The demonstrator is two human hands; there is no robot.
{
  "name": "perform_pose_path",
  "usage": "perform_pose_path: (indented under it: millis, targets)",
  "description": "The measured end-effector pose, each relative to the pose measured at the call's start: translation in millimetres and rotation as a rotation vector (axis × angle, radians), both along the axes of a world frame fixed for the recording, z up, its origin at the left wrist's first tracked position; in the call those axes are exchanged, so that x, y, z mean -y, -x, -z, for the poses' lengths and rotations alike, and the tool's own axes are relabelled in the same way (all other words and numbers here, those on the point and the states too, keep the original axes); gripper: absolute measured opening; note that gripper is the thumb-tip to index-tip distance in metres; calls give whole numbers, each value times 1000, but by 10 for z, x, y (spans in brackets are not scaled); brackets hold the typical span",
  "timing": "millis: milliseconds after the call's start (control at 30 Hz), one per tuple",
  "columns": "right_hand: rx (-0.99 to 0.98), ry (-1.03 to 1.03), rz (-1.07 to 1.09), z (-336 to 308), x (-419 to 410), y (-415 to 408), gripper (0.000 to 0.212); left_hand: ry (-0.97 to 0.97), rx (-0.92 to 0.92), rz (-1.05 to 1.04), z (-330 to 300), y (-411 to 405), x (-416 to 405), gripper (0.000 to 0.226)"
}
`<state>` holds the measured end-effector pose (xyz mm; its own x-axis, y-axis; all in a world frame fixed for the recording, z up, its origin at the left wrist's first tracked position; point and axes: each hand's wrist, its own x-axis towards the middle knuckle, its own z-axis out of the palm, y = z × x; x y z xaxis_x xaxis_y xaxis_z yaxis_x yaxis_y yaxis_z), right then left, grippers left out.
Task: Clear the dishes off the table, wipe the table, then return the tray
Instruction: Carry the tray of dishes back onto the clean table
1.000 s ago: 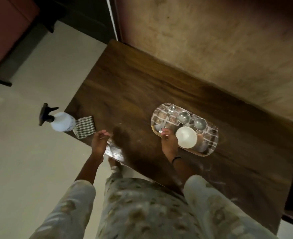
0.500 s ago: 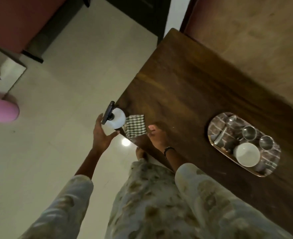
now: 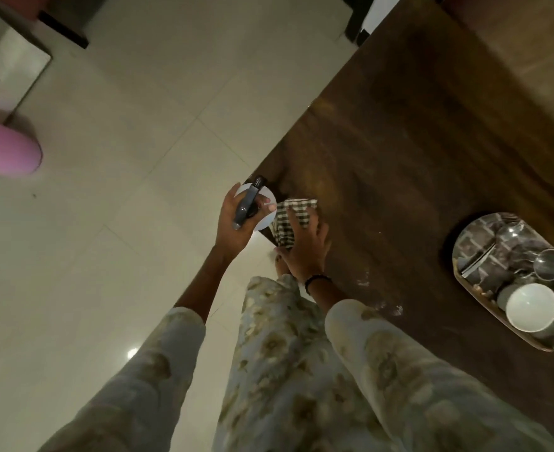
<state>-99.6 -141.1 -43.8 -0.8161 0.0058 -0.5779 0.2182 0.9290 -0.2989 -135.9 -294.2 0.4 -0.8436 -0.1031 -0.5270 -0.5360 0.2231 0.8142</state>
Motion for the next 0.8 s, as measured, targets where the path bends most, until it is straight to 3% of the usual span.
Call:
perform_pose_path:
  millis: [67,167,400,600,800]
  targets:
    - [17,-21,-34,4,47,-42,89,20,-27,-78,-13,-77,58,76]
    - [-10,-1,-107,56,78,-149,82,18,-17,-137,22,-239,142,46]
    - [-192,13,-233,112,37,-301,69,63,-9,-139,-8,-513,117,32]
    - [-19,106,-470,-67,-84,-451,33,81,-24,-156,-154,-617,-18,21]
    - [-120,252,-335,-386,-461,-836,34,80,10,-127,-411,-847,-326,17]
